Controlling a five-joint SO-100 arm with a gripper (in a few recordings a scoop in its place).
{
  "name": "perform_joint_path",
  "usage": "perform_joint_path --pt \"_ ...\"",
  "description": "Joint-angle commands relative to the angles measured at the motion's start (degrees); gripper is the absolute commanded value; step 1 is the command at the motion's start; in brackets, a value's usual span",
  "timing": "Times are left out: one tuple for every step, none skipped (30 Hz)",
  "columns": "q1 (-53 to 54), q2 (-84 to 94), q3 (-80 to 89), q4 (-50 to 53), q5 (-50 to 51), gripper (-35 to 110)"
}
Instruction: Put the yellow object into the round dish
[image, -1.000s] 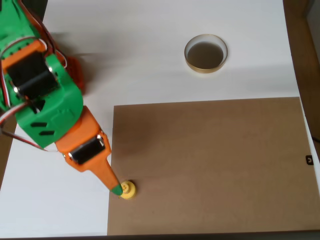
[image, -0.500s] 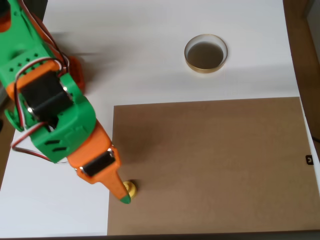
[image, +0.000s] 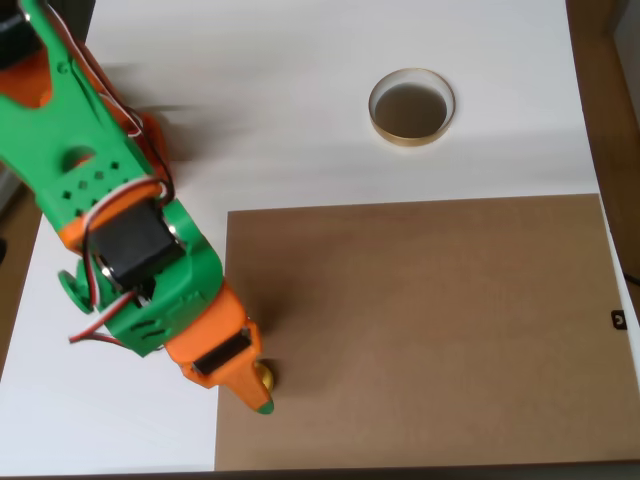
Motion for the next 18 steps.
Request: perform_joint_path --pt "0.09 0.18 -3.52 -0.44 -0.53 28" --pt "0.09 -0.35 -3.52 -0.62 -0.53 28" --pt "0.0 -0.97 -3.52 -0.88 -0.53 28" --pt "0.0 -1.58 -3.52 -0.97 -0.53 28" --pt "0.0 -2.11 -3.52 -1.14 -0.53 28" --pt "0.0 -2.55 -3.6 -1.49 -0.53 28" --pt "0.0 -2.9 -3.6 -1.76 -0.53 28" --pt "0.09 -3.43 -3.69 -1.85 -0.53 28" --pt "0.18 -3.78 -3.78 -2.02 -0.62 28" --pt "0.26 -4.13 -3.78 -2.2 -0.7 28" --pt "0.26 -4.57 -3.78 -2.37 -0.7 28" --pt "0.26 -5.01 -3.78 -2.55 -0.7 28" --pt "0.26 -5.36 -3.87 -2.72 -0.79 28" --pt "0.35 -5.8 -3.87 -2.9 -0.79 28" --pt "0.35 -6.33 -3.87 -3.16 -0.79 28" --pt "0.44 -6.86 -3.87 -3.43 -0.79 28" --pt "0.62 -7.38 -3.87 -3.69 -0.88 28" --pt "0.7 -7.91 -3.87 -4.04 -0.88 27"
